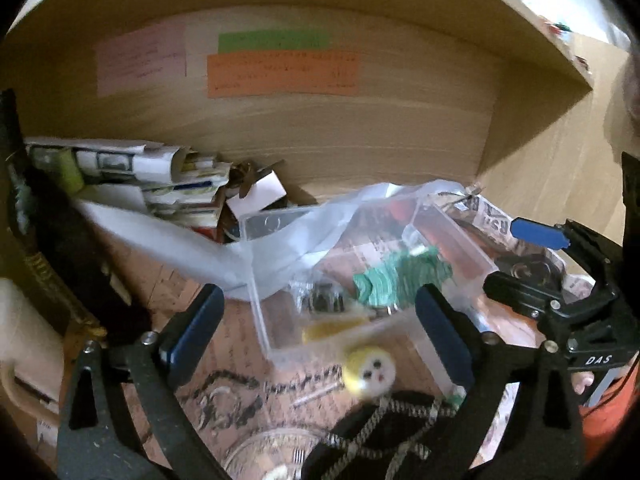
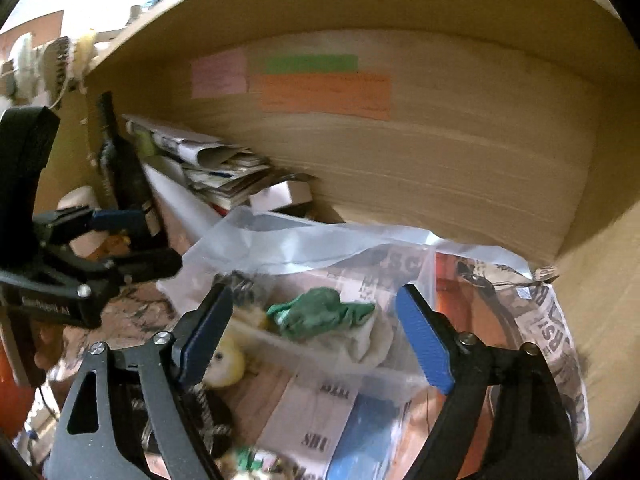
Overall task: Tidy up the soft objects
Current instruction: 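Drop the grey bag into the box with the left gripper while the right drops the glove, then grasp the black chain-trimmed pouch with the left gripper while the right grasps the floral fabric, then drop the black pouch into the box with the left gripper while the right drops the fabric, then grasp the braided cord with the left gripper while the right grasps the yellow fuzzy ball, then drop the braided cord into the box with the left gripper while the right drops the ball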
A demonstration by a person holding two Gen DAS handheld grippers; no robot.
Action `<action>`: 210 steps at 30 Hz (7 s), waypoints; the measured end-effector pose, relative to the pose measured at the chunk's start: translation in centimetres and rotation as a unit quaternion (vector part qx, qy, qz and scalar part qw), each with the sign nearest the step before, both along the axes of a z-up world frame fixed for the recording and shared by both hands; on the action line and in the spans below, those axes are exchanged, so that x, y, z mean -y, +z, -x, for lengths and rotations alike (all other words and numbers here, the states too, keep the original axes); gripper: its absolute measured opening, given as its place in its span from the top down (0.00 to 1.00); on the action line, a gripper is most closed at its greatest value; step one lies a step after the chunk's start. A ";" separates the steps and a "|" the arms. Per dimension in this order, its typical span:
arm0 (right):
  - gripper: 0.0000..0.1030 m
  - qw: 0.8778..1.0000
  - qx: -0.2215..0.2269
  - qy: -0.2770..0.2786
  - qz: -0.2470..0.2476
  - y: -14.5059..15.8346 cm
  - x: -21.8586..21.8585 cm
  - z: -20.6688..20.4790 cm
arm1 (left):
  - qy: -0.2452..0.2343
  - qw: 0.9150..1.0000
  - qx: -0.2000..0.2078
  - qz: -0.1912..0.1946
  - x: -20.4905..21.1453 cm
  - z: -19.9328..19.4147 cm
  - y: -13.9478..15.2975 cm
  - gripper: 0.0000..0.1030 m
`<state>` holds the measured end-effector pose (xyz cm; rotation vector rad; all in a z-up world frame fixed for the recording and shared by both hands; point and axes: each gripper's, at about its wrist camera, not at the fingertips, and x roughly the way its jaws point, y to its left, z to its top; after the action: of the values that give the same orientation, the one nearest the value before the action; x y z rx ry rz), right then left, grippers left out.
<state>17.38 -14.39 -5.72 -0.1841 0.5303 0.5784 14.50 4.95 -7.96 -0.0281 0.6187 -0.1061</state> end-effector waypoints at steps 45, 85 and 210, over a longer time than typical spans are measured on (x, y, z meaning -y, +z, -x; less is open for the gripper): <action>0.88 0.996 -0.050 -0.070 0.000 -5.1 5.0 5.1 | -0.049 0.997 -0.049 0.014 1.1 8.4 -6.0 0.79; 0.88 0.997 0.004 -0.067 -0.029 -0.6 2.0 -3.4 | 0.015 0.998 0.024 0.051 0.2 -5.9 -0.3 0.82; 0.61 0.996 -0.015 -0.082 -0.011 -3.5 2.7 -2.9 | 0.035 0.998 -0.044 0.020 0.7 -6.0 -2.7 0.93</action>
<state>20.30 -17.08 -9.23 -0.1106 0.5617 0.4266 20.46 4.24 -10.63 -0.0932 0.7021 -0.0498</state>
